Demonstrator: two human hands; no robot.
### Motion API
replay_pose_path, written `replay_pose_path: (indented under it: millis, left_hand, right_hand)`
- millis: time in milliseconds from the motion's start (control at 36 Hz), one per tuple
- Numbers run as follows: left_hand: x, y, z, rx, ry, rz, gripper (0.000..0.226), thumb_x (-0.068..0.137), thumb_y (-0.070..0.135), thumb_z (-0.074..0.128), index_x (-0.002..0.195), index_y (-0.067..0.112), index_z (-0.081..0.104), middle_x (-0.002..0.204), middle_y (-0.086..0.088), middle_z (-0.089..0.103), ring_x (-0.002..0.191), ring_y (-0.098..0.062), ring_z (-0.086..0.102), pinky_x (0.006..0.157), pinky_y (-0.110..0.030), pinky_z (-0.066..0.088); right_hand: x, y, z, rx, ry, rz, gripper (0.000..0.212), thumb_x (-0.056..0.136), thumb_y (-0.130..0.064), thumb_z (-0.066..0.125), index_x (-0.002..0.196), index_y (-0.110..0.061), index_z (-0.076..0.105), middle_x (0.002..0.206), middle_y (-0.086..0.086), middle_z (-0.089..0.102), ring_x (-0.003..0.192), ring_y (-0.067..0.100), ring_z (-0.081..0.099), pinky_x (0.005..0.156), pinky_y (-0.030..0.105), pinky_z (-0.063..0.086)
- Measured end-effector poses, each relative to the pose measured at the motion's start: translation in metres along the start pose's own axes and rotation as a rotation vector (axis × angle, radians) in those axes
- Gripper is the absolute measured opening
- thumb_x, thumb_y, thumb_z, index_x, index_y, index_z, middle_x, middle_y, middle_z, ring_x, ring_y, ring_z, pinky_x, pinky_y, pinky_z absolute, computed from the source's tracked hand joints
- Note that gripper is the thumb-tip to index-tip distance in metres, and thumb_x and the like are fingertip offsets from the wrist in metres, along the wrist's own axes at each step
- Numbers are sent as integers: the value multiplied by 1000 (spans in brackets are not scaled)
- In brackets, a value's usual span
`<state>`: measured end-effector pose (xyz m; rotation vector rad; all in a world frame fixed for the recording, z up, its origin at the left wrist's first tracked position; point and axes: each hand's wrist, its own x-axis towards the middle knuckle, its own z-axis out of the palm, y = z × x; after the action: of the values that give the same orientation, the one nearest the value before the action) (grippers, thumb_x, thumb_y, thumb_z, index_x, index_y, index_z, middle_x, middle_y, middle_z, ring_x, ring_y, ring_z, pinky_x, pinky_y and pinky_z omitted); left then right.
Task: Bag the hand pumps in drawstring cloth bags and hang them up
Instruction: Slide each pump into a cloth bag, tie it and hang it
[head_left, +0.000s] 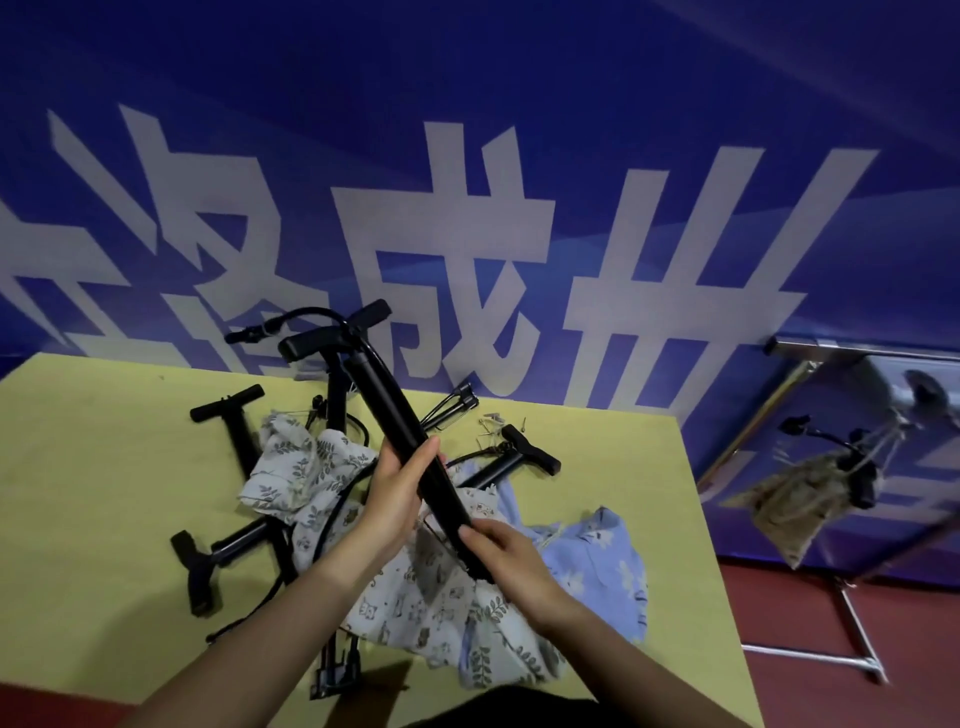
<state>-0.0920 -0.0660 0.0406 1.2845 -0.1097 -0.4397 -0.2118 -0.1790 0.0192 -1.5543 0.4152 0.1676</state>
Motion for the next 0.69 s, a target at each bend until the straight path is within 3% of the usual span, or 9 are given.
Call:
replay_pose_path:
  millis: [111,167,222,306,389,444,556,639,694]
  left_hand:
    - [2,2,-3,114,-34,-24,53,81,42,71,123,18,52,98,-4,60,97,-20,59,94,-42,48]
    - [4,1,-5,103,-52,-43,56,82,43,69,129,20,50,106,-2,61,105,-19,60,93,-39,49]
    - [7,3,-6,81,-71,-75,47,84,37,62,126,21,50,104,0,62,106,-19,60,88,-37,49]
    - [9,9,-3,12,-128,-195,35,84,34,61,113,16,54,91,-2,64,93,-22,63,78,-37,51]
    - [10,5,-2,47,-229,-326,47,82,38,65,117,6,59,110,-16,68,102,-30,66,82,-42,54]
    - [13,3,-2,46,-262,-366,53,81,40,66,121,6,59,120,-20,65,110,-32,63,91,-46,52]
    - [21,13,4,21,-238,-381,51,75,48,65,114,15,60,114,-17,69,107,-29,66,81,-43,54]
    - [29,15,2,-34,-193,-395,42,79,44,64,108,15,59,104,-16,73,98,-29,70,83,-45,54]
    - [32,12,-1,-45,-182,-412,36,84,39,63,111,14,59,98,-13,74,94,-27,72,87,-45,53]
  right_hand:
    - [2,7,2,-16,49,-32,33,98,-31,55,129,-22,51,118,-6,59,98,-4,59,75,12,50]
    - [5,10,3,-1,92,-91,30,98,-29,54,128,-23,54,120,-8,60,102,-5,60,80,11,48]
    - [6,12,2,18,154,-145,23,99,-28,54,121,-28,59,118,-8,64,103,-3,61,85,17,48]
    - [8,7,-1,12,221,-221,19,101,-20,50,109,-26,65,103,-10,68,91,-3,63,76,14,46]
    - [11,2,-3,-64,236,-282,22,102,-18,46,112,-21,65,98,-9,68,86,-5,61,71,10,42]
    - [17,1,-5,-152,245,-313,23,102,-21,46,111,-31,64,96,-14,68,86,-5,61,70,12,43]
    - [26,-2,-19,-402,289,-390,24,101,-32,47,116,-34,65,100,-19,65,92,-4,58,76,14,43]
    - [32,-1,-31,-580,343,-456,59,95,-62,29,123,-25,65,103,-5,66,94,9,55,82,23,42]
    - [37,-2,-36,-638,356,-459,66,93,-66,24,122,-24,66,104,-2,66,95,12,54,83,24,41]
